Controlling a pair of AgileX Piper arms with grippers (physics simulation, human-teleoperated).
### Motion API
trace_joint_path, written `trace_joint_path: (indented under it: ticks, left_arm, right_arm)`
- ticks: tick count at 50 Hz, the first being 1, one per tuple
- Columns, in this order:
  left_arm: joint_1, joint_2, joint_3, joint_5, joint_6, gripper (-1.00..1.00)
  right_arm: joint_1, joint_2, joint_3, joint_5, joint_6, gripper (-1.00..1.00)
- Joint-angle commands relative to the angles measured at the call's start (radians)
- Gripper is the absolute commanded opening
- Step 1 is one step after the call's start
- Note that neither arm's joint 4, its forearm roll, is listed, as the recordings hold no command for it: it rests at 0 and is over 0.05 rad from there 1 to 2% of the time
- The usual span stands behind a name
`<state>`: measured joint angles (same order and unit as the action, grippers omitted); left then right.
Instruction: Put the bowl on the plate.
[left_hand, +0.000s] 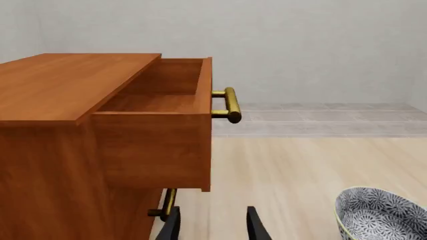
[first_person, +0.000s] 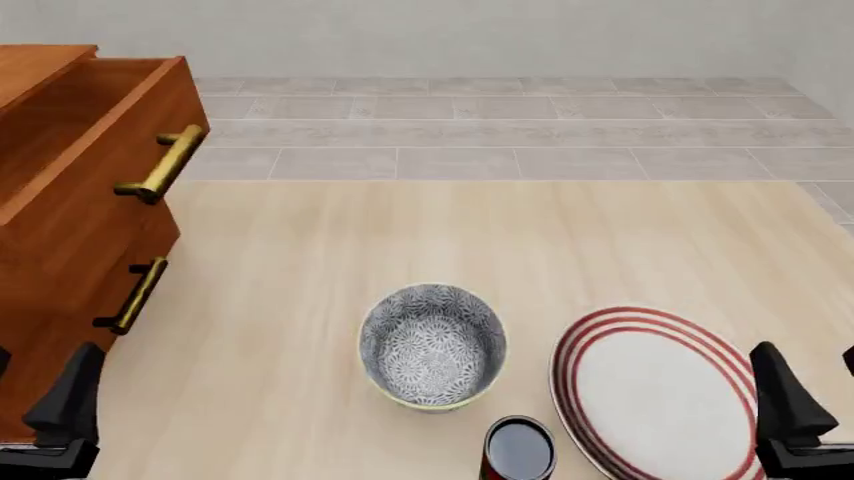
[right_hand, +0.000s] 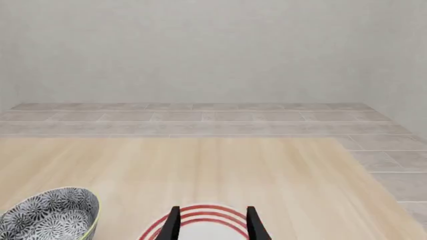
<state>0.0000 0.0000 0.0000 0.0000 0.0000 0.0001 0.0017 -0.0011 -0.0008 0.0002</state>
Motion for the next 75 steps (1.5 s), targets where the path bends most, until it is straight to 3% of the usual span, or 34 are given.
trace_joint_path:
  ticks: [1, 9, 11, 13, 18, 23, 26, 27, 32, 36, 37, 41, 45, 48, 49, 52, 61, 62, 66, 75]
  left_arm:
    - [0.000, 0.000, 0.000, 0.000, 0.000, 1.00]
    - [0.000, 0.000, 0.000, 0.000, 0.000, 1.00]
    - [0.000, 0.000, 0.000, 0.000, 0.000, 1.00]
    - [0.000, 0.000, 0.000, 0.000, 0.000, 1.00]
    - [0.000, 0.000, 0.000, 0.000, 0.000, 1.00]
    - [0.000, 0.000, 0.000, 0.000, 0.000, 1.00]
    - [0.000, 0.000, 0.000, 0.000, 0.000, 1.00]
    - [0.000, 0.000, 0.000, 0.000, 0.000, 1.00]
    - [0.000, 0.000, 0.000, 0.000, 0.000, 1.00]
    - [0.000, 0.000, 0.000, 0.000, 0.000, 1.00]
    - [0.000, 0.000, 0.000, 0.000, 0.000, 1.00]
    - [0.000, 0.000, 0.000, 0.000, 0.000, 1.00]
    - [0.000, 0.000, 0.000, 0.000, 0.000, 1.00]
    - [0.000, 0.000, 0.000, 0.000, 0.000, 1.00]
    - [0.000, 0.000, 0.000, 0.000, 0.000, 1.00]
    - [0.000, 0.000, 0.000, 0.000, 0.000, 1.00]
    - [0.000, 0.000, 0.000, 0.000, 0.000, 1.00]
    - [0.000, 0.000, 0.000, 0.000, 0.000, 1.00]
    - [0.000, 0.000, 0.000, 0.000, 0.000, 1.00]
    - [0.000, 0.000, 0.000, 0.000, 0.000, 1.00]
  right_arm:
    - [0.001, 0.006, -0.003, -0.006, -0.001, 1.00]
    - [0.006, 0.024, -0.002, -0.024, -0.009, 1.00]
    - [-0.025, 0.039, -0.005, -0.036, 0.058, 1.00]
    - [-0.022, 0.041, -0.014, -0.038, 0.033, 1.00]
    - [-0.016, 0.115, -0.088, -0.065, 0.034, 1.00]
    - [0.017, 0.210, -0.138, -0.108, -0.003, 1.00]
    - [0.032, 0.250, -0.168, -0.121, 0.002, 1.00]
    - [0.094, 0.389, -0.228, -0.168, -0.007, 1.00]
    - [0.171, 0.523, -0.281, -0.198, -0.014, 1.00]
    - [0.189, 0.585, -0.329, -0.190, -0.005, 1.00]
    - [0.269, 0.697, -0.448, -0.142, -0.031, 1.00]
    - [0.292, 0.760, -0.510, -0.112, -0.021, 1.00]
    - [0.320, 0.832, -0.543, -0.101, -0.053, 1.00]
    - [0.336, 0.881, -0.565, -0.086, -0.039, 1.00]
    - [0.344, 0.923, -0.582, -0.082, -0.067, 1.00]
    - [0.366, 0.960, -0.595, -0.075, -0.082, 1.00]
    - [0.467, 1.092, -0.655, -0.040, -0.058, 1.00]
    - [0.472, 1.112, -0.662, -0.036, -0.079, 1.00]
    - [0.519, 1.153, -0.694, -0.008, -0.063, 1.00]
    - [0.578, 1.254, -0.778, 0.057, -0.085, 1.00]
